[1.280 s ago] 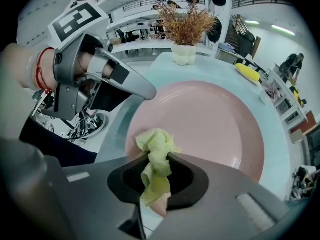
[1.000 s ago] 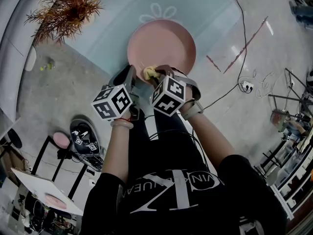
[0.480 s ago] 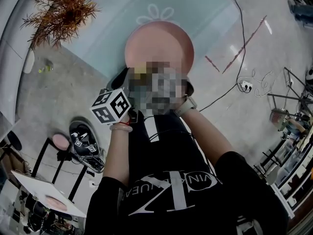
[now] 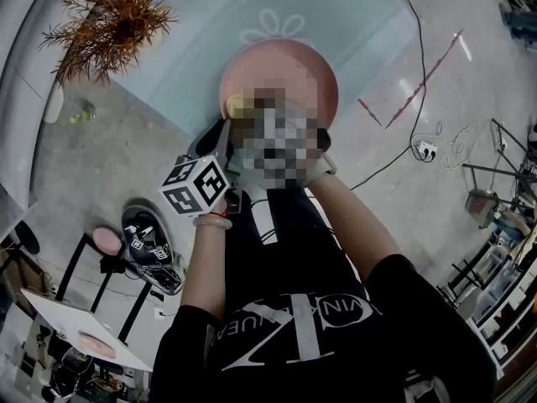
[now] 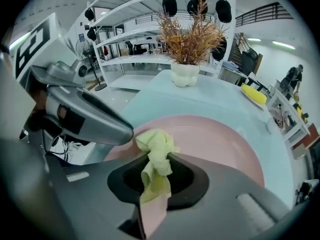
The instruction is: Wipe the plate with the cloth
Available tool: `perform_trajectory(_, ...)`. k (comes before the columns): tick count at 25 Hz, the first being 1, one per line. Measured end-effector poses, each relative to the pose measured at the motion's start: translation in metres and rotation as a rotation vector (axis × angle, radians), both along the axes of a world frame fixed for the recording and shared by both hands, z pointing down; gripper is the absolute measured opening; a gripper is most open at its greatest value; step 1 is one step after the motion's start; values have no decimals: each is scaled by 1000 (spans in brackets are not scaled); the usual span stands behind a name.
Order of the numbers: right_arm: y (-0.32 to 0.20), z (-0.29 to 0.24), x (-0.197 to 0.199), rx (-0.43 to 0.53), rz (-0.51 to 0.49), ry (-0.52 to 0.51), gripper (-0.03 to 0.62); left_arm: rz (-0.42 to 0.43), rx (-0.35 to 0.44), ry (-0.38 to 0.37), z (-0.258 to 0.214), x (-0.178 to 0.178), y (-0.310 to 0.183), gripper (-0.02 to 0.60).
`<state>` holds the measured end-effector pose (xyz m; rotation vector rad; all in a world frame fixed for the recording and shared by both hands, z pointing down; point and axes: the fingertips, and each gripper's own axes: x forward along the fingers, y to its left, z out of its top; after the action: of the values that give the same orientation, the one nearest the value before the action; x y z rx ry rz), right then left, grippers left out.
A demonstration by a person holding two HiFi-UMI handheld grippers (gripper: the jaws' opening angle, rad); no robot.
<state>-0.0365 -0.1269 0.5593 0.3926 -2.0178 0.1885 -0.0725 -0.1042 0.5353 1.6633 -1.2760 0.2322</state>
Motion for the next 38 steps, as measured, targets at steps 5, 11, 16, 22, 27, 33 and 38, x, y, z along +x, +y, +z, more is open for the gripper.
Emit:
perform_trajectory(5,-22,1,-1,27,29,-14,75,-10,-1,10,2,-2,-1,0)
perform_trajectory(11,-42,-1,7,79,68,-24,75,-18,-1,15,2,-1,-1,0)
perform_trajectory(16,-58,-2,23,111,107,-3,75,-21,0,11,0,0,-1,0)
perform_trajectory(22,-78,-2,56,134,177,34,74,-26,2,8,1,-1,-1,0)
perform_trajectory(27,-84,-3,89,169,225,91,72,-28,3,2,1,-1,0,0)
perform_trajectory(33,-73,-2,116,173,256,131,71,-29,1,-6,1,-1,0,0)
perform_trajectory(38,-58,-1,131,143,283,134,69,-29,-4,-1,2,-1,0,0)
